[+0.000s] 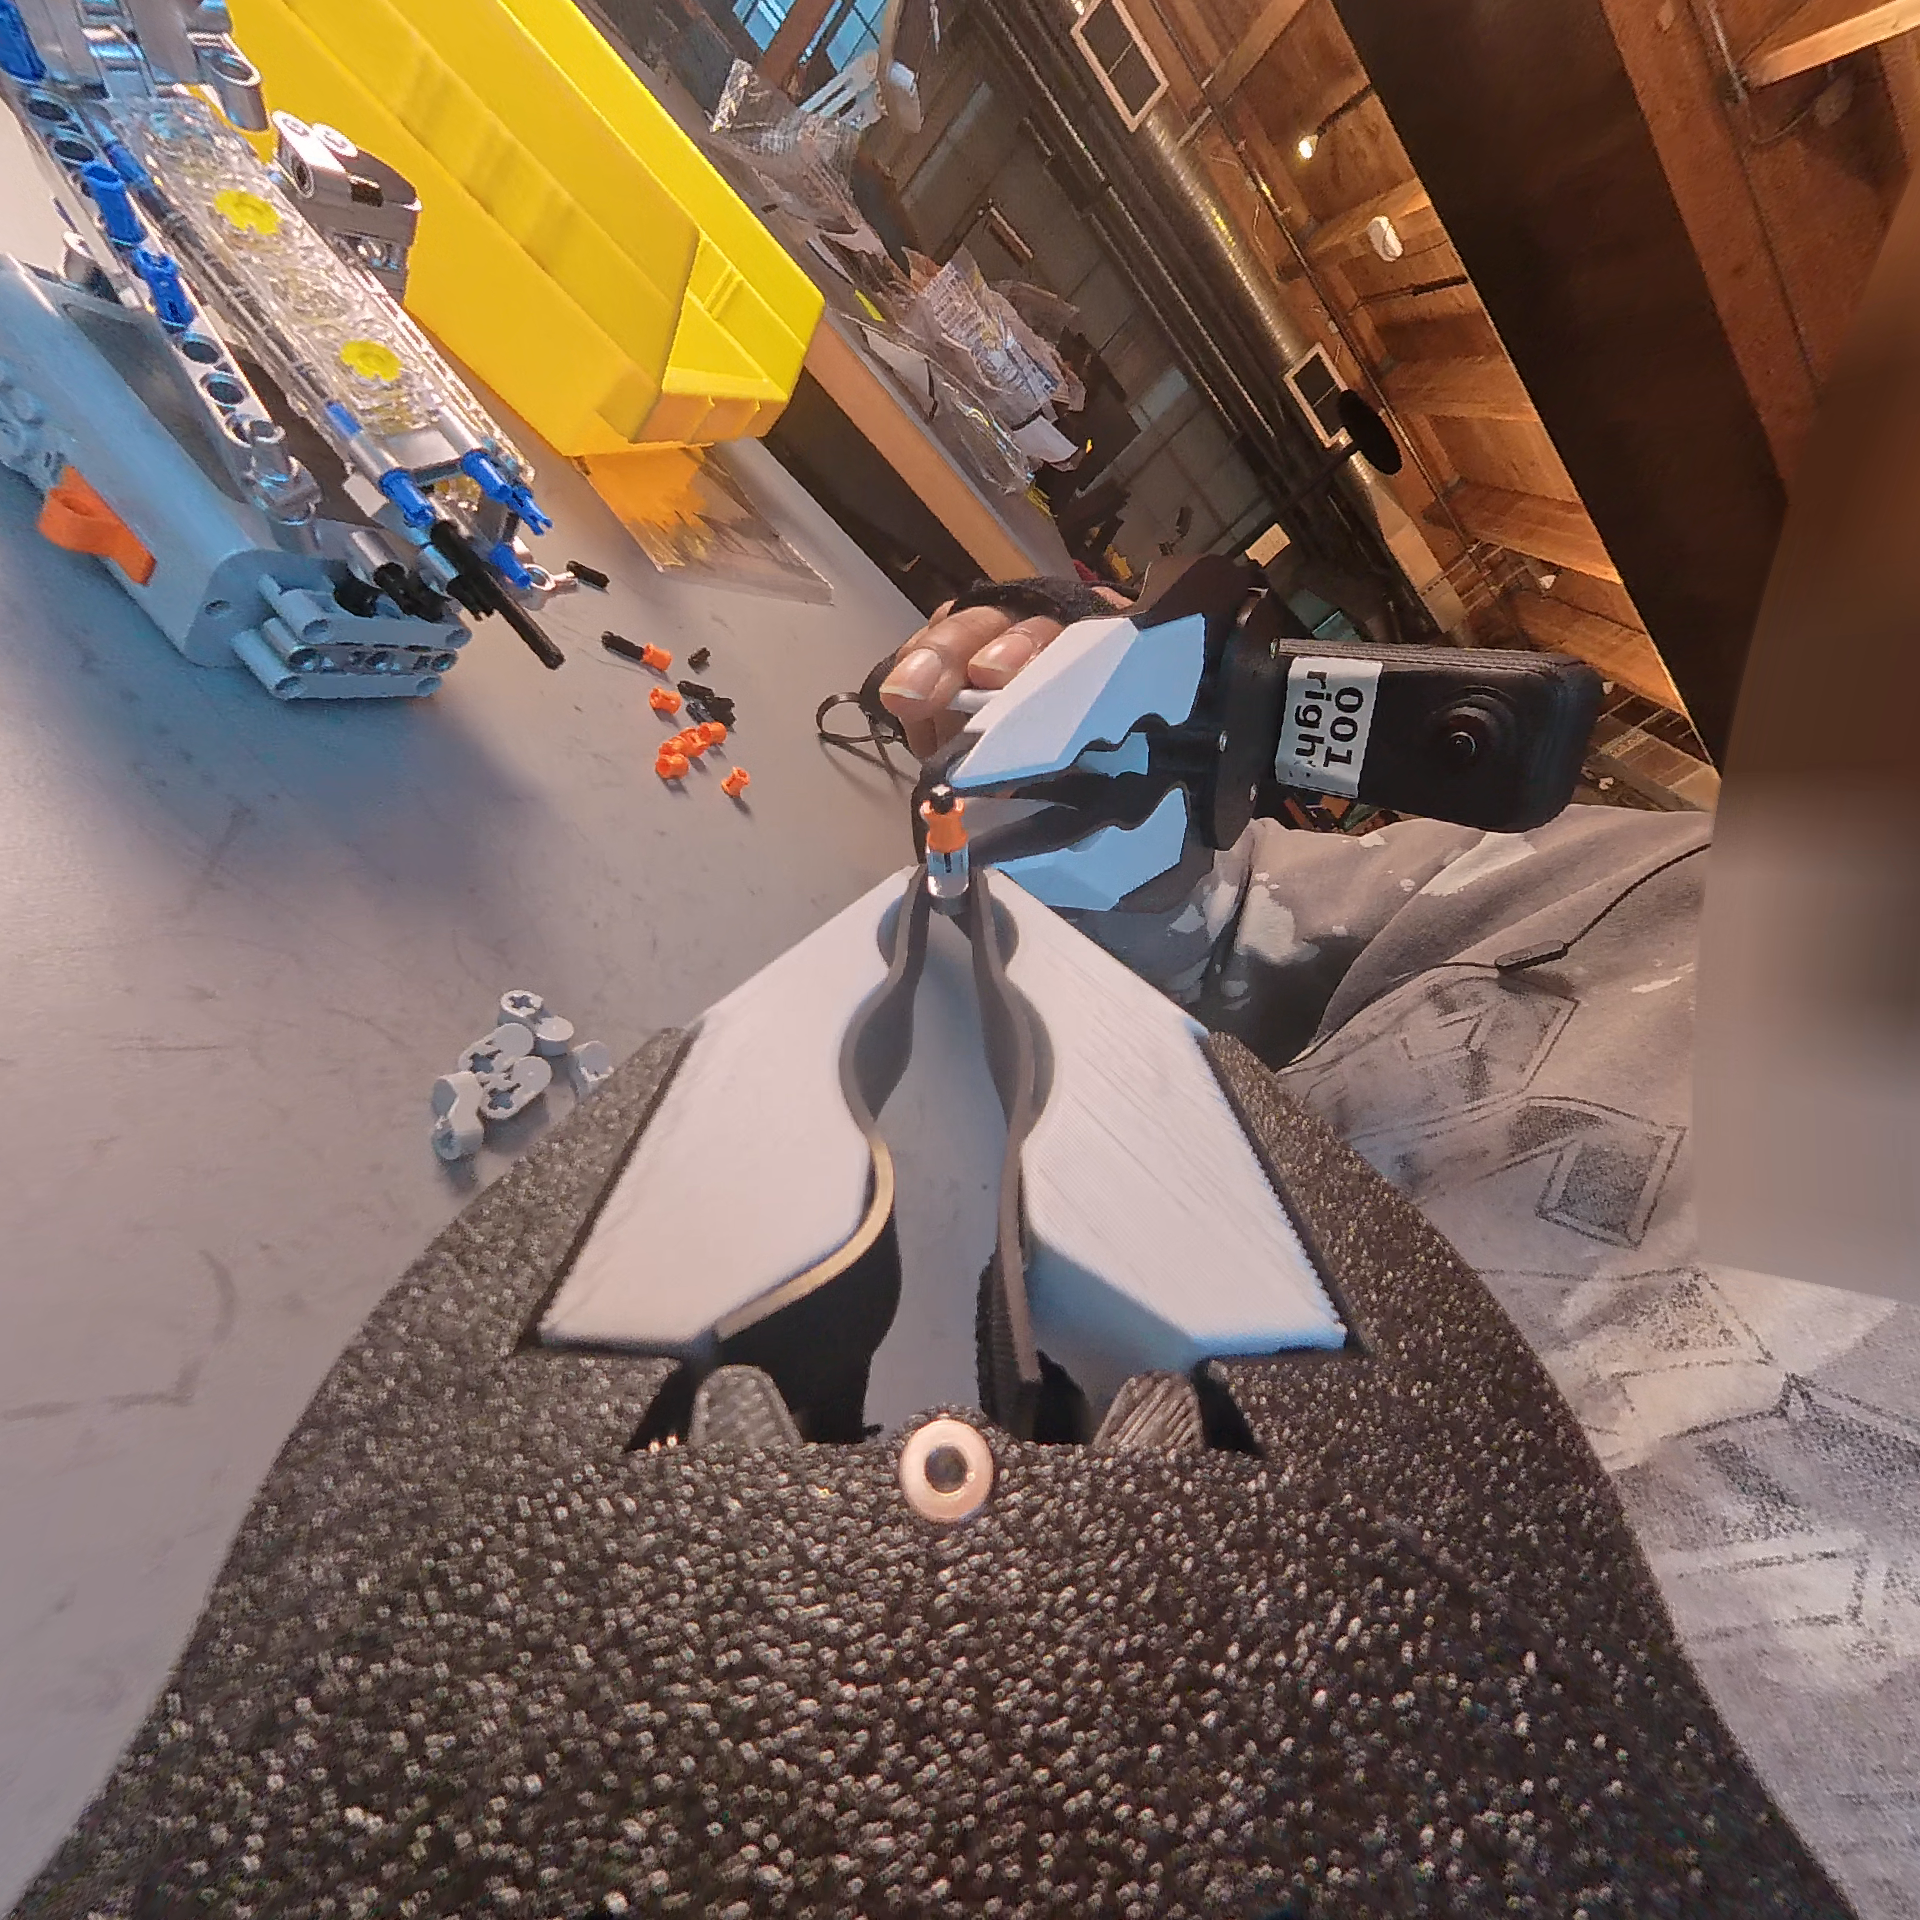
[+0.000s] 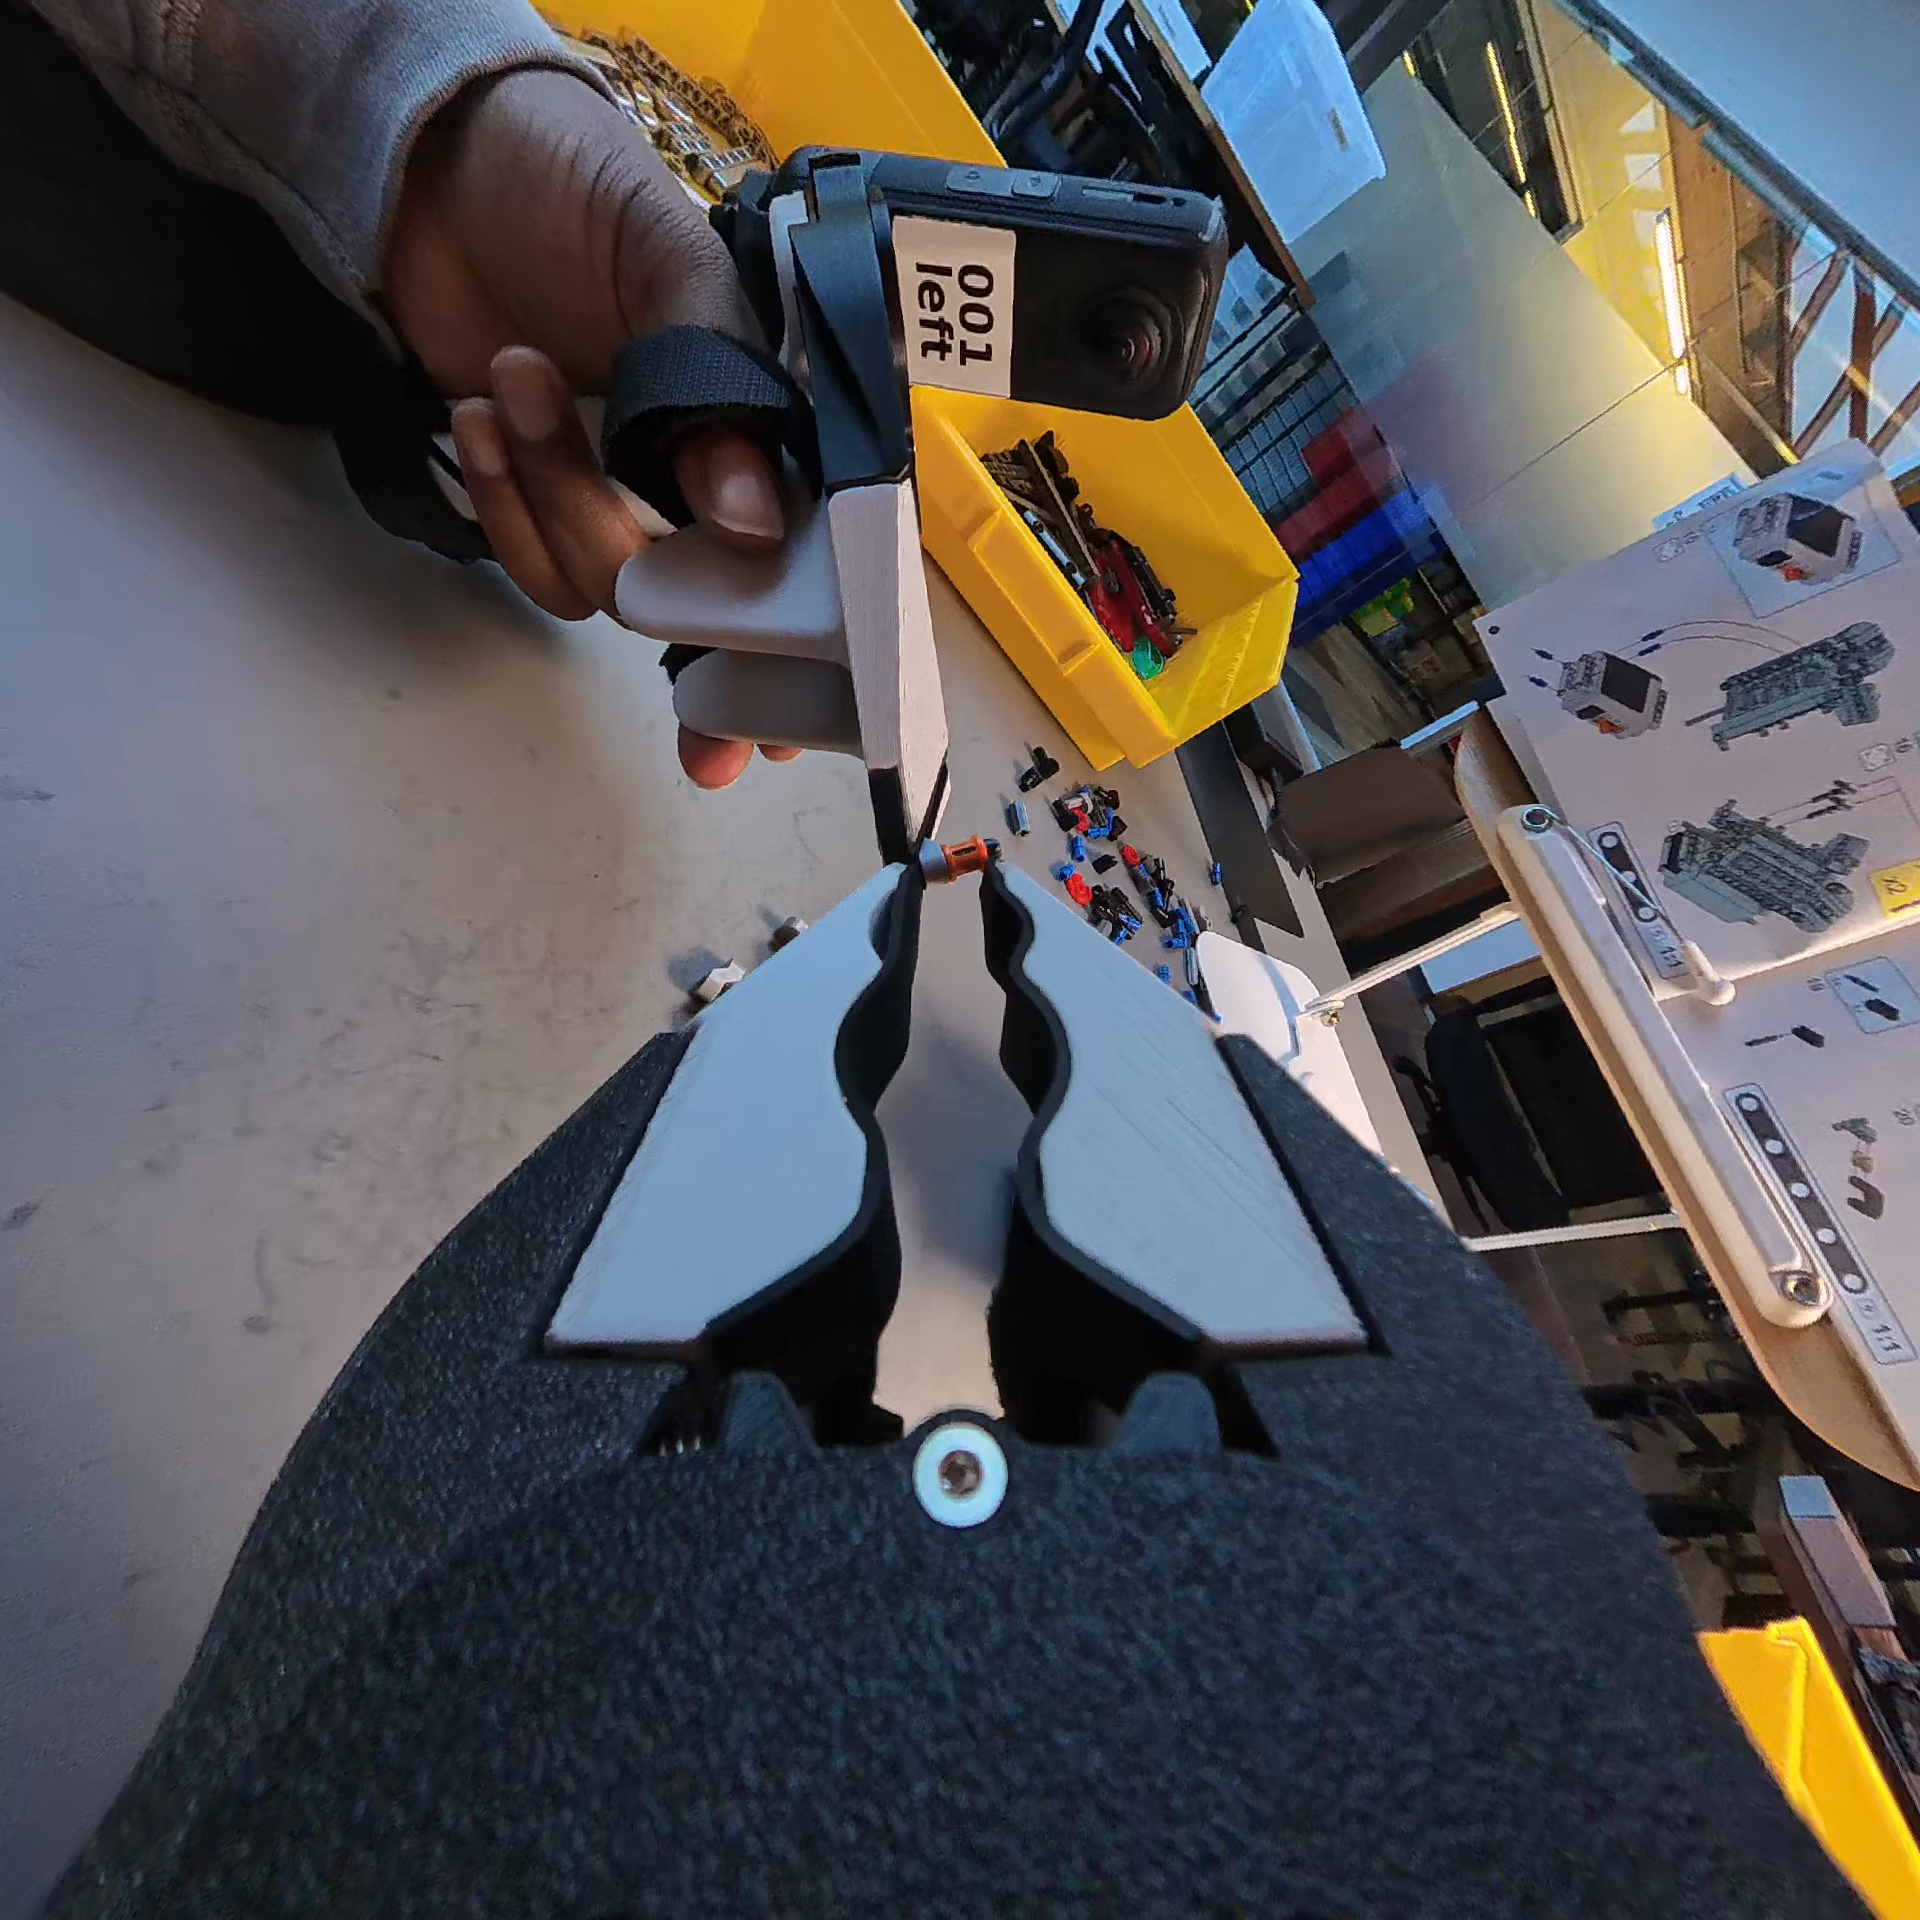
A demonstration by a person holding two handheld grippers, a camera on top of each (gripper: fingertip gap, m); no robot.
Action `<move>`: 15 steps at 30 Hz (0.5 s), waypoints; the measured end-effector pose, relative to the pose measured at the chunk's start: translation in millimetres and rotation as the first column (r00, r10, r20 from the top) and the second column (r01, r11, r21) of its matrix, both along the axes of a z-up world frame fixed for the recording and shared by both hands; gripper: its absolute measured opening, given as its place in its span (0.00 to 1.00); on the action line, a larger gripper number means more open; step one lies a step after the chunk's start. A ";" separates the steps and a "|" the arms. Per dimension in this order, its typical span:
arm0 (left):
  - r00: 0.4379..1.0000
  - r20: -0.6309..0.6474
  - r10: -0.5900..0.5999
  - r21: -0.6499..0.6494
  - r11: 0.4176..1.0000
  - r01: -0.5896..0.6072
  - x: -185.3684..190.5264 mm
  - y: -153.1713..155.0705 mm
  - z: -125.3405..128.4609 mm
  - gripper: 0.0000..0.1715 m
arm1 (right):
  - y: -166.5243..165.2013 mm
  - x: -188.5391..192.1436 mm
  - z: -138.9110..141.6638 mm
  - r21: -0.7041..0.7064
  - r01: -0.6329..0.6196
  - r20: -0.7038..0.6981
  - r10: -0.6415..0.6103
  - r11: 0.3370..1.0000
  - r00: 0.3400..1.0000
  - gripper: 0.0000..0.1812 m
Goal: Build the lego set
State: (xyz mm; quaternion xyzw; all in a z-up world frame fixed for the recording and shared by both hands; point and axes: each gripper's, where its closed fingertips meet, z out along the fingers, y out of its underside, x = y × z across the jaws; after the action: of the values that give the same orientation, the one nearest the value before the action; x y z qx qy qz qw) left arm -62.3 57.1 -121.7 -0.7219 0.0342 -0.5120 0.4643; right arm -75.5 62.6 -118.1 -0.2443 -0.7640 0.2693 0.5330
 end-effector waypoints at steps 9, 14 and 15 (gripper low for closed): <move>0.928 -0.361 0.089 0.084 0.995 -0.062 -18.6 5.4 -18.7 0.03 | 9.2 -2.1 -10.6 -0.091 0.022 0.060 -0.017 0.996 0.998 0.06; 0.761 -0.643 0.085 0.092 0.995 -0.034 -28.9 3.3 -46.9 0.03 | 24.6 -3.0 -9.0 -0.262 0.059 0.088 -0.037 0.963 0.995 0.06; 0.745 -0.662 0.081 0.091 0.995 -0.028 -28.5 2.8 -49.6 0.03 | 27.3 -3.4 -9.2 -0.307 0.065 0.095 -0.038 0.949 0.995 0.07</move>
State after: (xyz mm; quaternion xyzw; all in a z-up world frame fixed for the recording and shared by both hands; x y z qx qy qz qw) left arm -90.7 59.9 -171.3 -0.8396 0.1950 -0.2060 0.4632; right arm -78.9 89.9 -127.4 -0.3563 -0.7284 0.3607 0.4609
